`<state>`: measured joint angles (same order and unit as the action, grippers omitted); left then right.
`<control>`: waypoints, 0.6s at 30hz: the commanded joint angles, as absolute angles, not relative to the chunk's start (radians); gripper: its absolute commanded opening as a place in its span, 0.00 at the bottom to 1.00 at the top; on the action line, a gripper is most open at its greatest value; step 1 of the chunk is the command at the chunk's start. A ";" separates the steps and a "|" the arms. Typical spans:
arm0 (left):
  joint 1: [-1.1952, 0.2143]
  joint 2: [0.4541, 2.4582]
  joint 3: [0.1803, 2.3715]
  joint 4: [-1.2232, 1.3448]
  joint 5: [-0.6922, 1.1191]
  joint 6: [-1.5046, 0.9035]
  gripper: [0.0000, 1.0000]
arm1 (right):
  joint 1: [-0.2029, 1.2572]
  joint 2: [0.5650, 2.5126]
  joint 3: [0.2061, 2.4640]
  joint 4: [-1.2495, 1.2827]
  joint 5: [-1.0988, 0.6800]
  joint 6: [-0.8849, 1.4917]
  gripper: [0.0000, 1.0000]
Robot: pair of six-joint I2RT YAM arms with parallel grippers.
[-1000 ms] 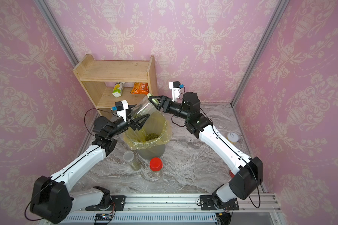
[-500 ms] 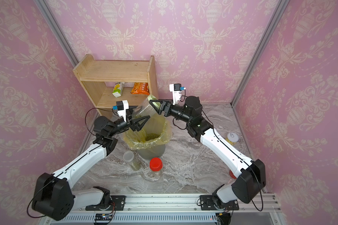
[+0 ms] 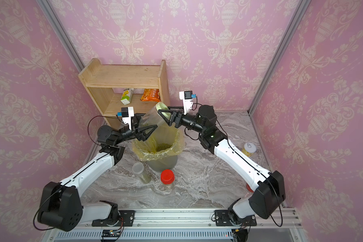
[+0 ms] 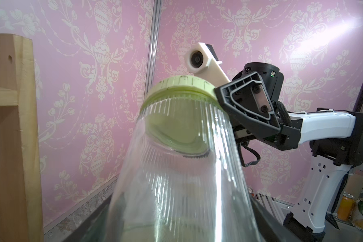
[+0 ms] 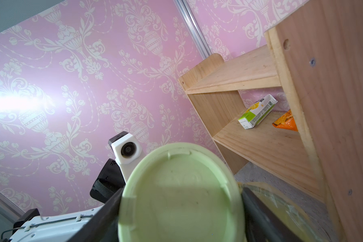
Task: Empty moldy mung beans from jars
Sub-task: Unscrew the lid from the jar.
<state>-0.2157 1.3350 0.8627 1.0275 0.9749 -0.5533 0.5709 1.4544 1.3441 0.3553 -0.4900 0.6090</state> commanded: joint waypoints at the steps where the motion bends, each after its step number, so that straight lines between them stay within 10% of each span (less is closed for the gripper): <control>1: -0.169 1.361 0.907 1.177 0.964 -0.700 0.56 | 0.552 1.410 1.338 0.428 -0.525 0.547 0.66; 18: -0.148 1.414 0.966 1.258 1.083 -0.819 0.55 | 0.543 1.456 1.382 0.480 -0.707 0.346 0.65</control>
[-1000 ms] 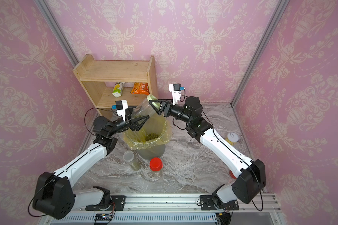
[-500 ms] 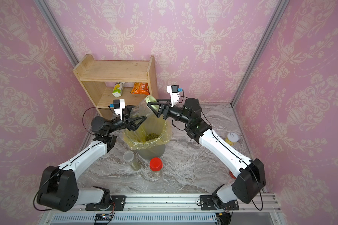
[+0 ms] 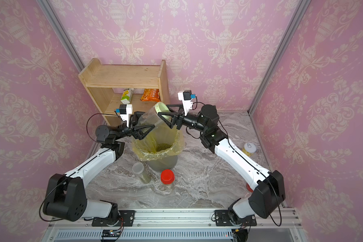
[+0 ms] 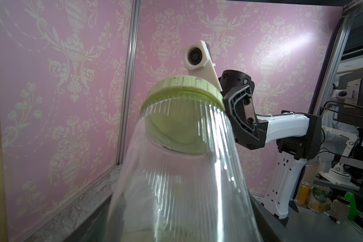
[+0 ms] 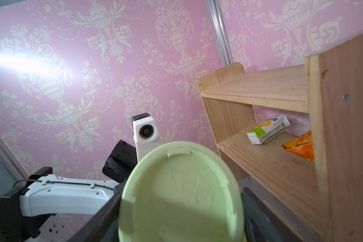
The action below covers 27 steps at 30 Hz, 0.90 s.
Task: Empty moldy mung beans from jars
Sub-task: Unscrew the lid from the jar.
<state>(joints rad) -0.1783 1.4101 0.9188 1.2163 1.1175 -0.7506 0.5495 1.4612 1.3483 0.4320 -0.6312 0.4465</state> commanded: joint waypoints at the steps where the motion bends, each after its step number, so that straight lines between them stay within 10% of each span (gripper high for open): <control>1: -0.147 1.414 0.968 1.252 1.088 -0.818 0.55 | 0.543 1.453 1.383 0.474 -0.712 0.324 0.65; 27: -0.141 1.468 1.002 1.281 1.106 -0.862 0.53 | 0.543 1.546 1.536 0.311 -0.715 0.292 0.82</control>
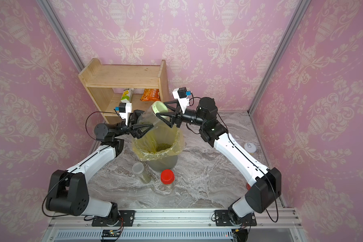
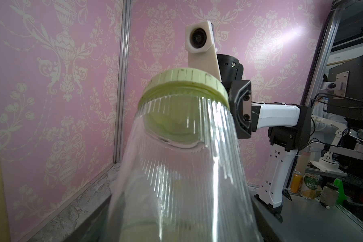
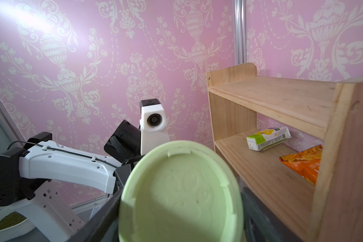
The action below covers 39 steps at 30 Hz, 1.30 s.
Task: Empty moldy mung beans from jars
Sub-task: Unscrew the lid from the jar.
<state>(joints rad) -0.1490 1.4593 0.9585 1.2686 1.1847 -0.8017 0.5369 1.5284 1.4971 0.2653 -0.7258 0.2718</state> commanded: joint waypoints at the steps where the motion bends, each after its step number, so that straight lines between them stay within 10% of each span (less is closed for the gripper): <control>1: -0.142 1.473 1.001 1.290 1.103 -0.866 0.52 | 0.544 1.551 1.543 0.310 -0.716 0.297 0.86; 17: -0.140 1.503 1.004 1.344 1.085 -0.913 0.51 | 0.543 1.557 1.532 0.327 -0.631 0.334 0.94; 23: -0.139 1.490 1.001 1.319 1.080 -0.893 0.51 | 0.528 1.563 1.531 0.341 -0.616 0.366 0.73; 39: -0.123 1.447 0.986 1.136 1.032 -0.775 0.51 | 0.485 1.425 1.440 0.280 -0.473 0.348 0.67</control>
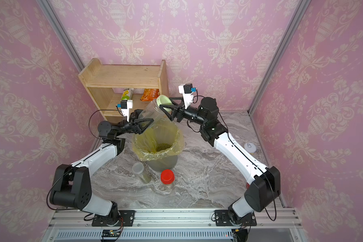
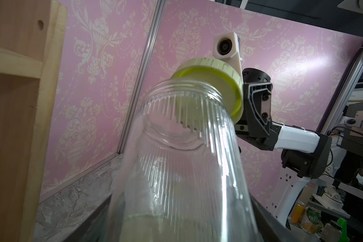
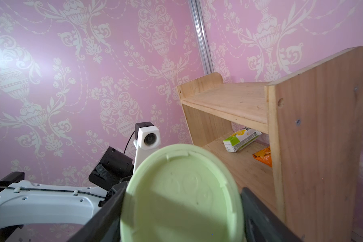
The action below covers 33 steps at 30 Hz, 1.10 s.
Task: Empty moldy mung beans from jars
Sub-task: Unscrew the lid from the jar, then place the lid at the center of the board.
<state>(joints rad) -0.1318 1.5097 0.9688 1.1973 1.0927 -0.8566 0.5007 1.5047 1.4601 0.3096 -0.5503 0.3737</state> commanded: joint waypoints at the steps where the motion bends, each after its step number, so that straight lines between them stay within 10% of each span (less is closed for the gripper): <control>1: -0.123 1.439 0.985 1.103 1.025 -0.750 0.51 | 0.477 1.405 1.430 0.253 -0.455 0.342 0.66; 16: -0.157 1.244 1.055 0.559 0.981 -0.490 0.51 | 0.394 1.213 0.878 -0.003 0.029 0.370 0.65; 33: -0.303 1.115 1.181 -0.075 0.832 -0.257 0.50 | 0.363 1.503 0.803 -0.067 0.347 0.513 0.66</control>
<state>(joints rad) -0.2817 1.1709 1.1217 0.0139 0.8845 -0.3061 0.3721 1.4498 0.7856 -0.0292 0.2962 0.4561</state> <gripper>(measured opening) 0.840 0.820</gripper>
